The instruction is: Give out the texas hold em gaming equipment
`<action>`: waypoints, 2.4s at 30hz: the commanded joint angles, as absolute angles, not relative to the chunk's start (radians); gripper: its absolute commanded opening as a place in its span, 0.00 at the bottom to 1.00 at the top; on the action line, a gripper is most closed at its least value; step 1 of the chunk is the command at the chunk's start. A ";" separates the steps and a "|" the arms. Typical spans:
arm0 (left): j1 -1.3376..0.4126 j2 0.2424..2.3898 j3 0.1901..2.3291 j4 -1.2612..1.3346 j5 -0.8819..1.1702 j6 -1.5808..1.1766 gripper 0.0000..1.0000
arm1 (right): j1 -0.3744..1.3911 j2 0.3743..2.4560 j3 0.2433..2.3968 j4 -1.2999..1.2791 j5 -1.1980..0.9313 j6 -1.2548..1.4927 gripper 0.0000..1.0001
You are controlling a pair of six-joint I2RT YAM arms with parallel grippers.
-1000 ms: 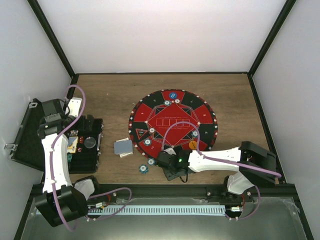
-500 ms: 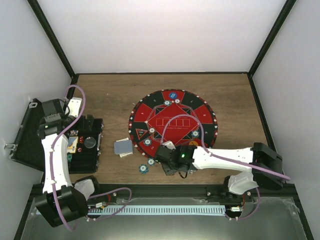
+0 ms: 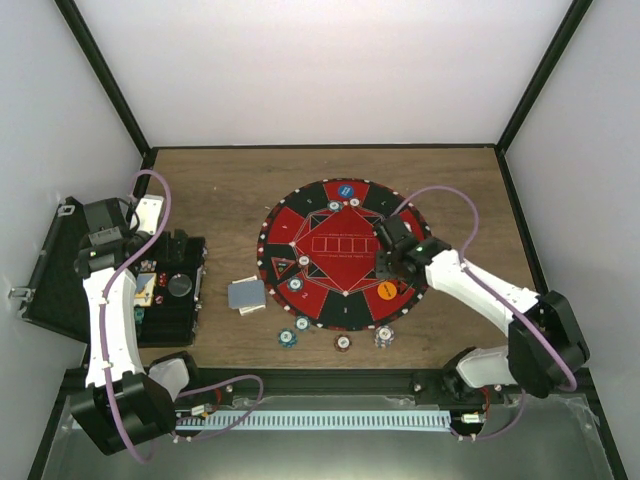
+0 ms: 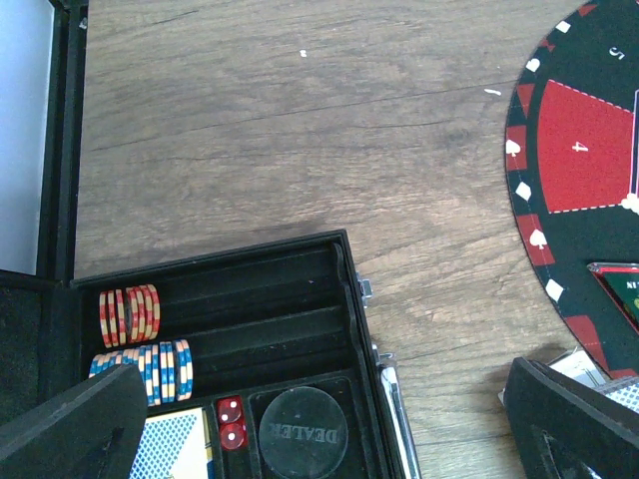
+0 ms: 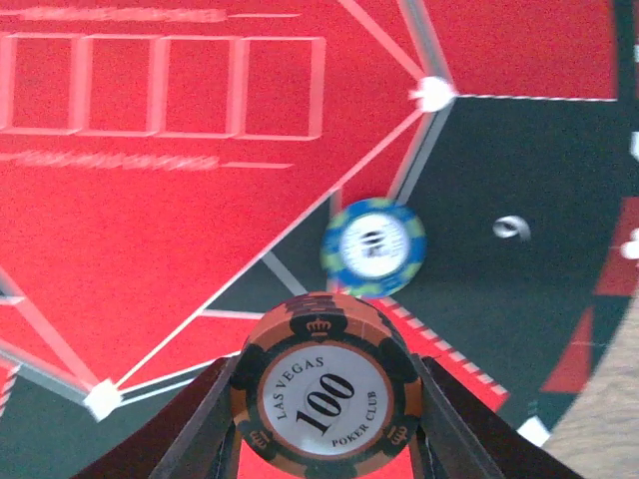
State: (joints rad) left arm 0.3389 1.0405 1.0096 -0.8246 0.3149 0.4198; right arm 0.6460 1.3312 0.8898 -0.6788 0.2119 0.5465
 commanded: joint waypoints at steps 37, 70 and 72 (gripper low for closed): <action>0.345 1.076 1.034 -0.796 0.320 0.416 1.00 | 0.304 1.739 1.032 -0.475 0.095 0.442 0.17; 0.345 1.050 1.031 -0.816 0.330 0.422 1.00 | 0.646 1.398 0.928 -0.692 0.232 0.636 0.84; 0.345 1.048 1.029 -0.816 0.333 0.424 1.00 | 0.721 1.347 0.896 -0.745 0.240 0.700 0.85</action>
State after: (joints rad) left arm 0.3389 1.0702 1.0115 -0.8059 0.3195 0.4164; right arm 0.6090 1.4311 0.9504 -0.6113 0.2005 0.5587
